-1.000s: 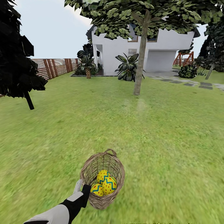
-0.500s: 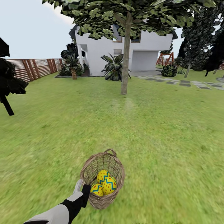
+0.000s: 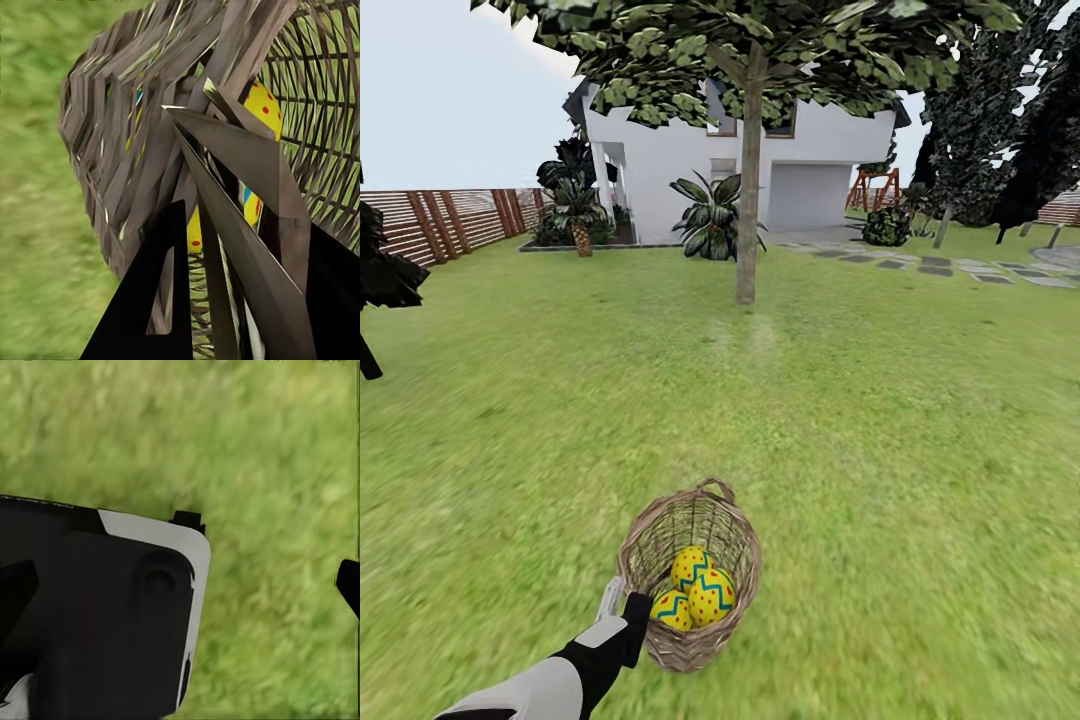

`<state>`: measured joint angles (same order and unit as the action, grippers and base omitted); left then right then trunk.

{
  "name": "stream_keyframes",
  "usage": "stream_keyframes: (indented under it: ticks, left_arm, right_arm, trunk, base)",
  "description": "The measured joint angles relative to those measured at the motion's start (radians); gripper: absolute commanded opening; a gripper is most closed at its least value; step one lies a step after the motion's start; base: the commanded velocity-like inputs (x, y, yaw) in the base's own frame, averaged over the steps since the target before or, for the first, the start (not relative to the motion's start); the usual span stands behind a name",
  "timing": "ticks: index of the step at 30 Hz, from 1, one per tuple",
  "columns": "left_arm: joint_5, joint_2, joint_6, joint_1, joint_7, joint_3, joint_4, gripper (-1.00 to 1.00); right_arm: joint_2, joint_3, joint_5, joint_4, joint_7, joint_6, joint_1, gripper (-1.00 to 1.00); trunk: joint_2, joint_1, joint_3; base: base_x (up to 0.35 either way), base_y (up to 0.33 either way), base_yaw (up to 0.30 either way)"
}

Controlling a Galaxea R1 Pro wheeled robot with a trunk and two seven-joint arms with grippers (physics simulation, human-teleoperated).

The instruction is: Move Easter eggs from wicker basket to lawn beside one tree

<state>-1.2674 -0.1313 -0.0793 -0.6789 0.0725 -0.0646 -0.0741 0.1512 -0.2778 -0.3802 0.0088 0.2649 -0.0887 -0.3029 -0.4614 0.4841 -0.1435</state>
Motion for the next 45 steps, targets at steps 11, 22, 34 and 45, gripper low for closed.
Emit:
stream_keyframes:
  ticks: [11, 22, 34, 45]
  left_arm:
    - [0.000, 0.000, 0.000, 0.000, 0.000, -0.001, 0.000, -1.00]
    - [0.000, 0.000, 0.001, 0.000, -0.002, -0.001, 0.000, -1.00]
    - [0.000, 0.001, 0.001, 0.000, -0.002, -0.001, 0.000, -1.00]
    - [0.000, 0.002, 0.001, 0.000, -0.001, -0.001, 0.000, -1.00]
  right_arm:
    - [-0.001, -0.011, 0.010, -0.001, 0.000, 0.010, 0.000, 1.00]
    - [-0.001, -0.009, 0.009, 0.001, -0.001, 0.002, 0.000, 1.00]
    - [-0.003, -0.005, 0.009, 0.004, -0.001, -0.001, 0.000, 1.00]
    - [-0.003, -0.005, 0.002, 0.004, -0.001, -0.001, 0.000, 1.00]
  trunk:
    - [0.064, -0.035, 0.028]
    - [0.064, -0.035, 0.028]
    - [0.064, -0.035, 0.028]
    - [0.064, -0.035, 0.029]
  base:
    - [0.000, 0.000, -0.206]
    - [0.219, -0.107, -0.031]
    - [0.309, -0.143, 0.051]
    - [0.311, -0.133, 0.063]
